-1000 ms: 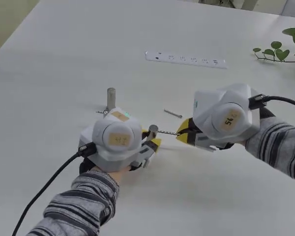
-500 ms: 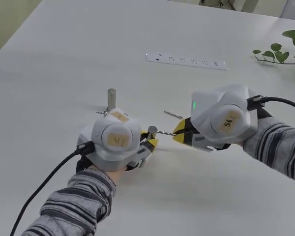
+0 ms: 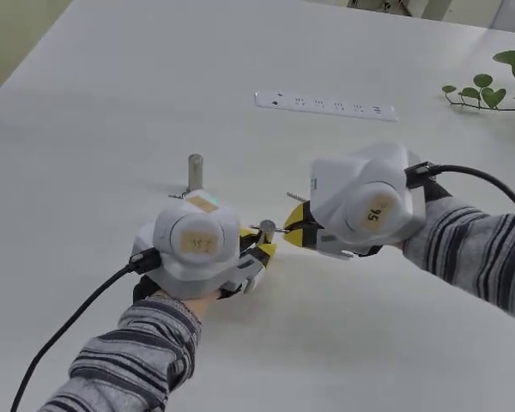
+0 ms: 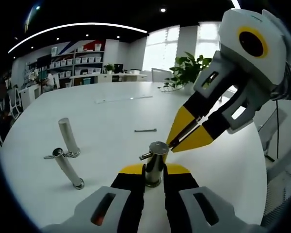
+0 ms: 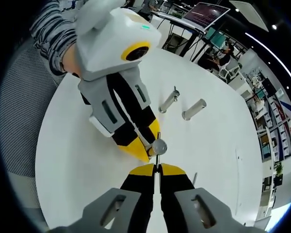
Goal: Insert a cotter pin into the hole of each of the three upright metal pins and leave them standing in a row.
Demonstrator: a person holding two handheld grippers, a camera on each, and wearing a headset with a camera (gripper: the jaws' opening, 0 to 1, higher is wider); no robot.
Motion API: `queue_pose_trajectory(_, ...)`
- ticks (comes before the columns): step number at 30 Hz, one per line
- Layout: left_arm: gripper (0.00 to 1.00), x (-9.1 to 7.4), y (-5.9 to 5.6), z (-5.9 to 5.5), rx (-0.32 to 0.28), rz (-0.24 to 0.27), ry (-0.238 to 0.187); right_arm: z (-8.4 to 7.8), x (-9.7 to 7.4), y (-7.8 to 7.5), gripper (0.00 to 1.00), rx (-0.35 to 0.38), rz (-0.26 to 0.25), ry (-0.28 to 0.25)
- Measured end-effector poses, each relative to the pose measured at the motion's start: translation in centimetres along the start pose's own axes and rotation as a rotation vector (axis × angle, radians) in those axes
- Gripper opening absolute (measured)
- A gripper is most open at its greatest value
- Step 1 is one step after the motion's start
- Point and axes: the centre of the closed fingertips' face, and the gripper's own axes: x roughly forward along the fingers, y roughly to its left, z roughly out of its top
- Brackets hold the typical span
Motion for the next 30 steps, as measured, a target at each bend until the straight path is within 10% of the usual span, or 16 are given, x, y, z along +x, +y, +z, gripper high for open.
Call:
queue_pose_trajectory(14,0.10,0.0,0.0,-0.1,0.017,0.005,0.005,0.6,-0.6,0.4,0.03,-0.051,-0.005,-0.003)
queue_pose_trajectory(30,0.10,0.1,0.0,-0.1,0.020,0.014,0.007,0.3,-0.6,-0.1,0.00,0.083,-0.017,-0.016)
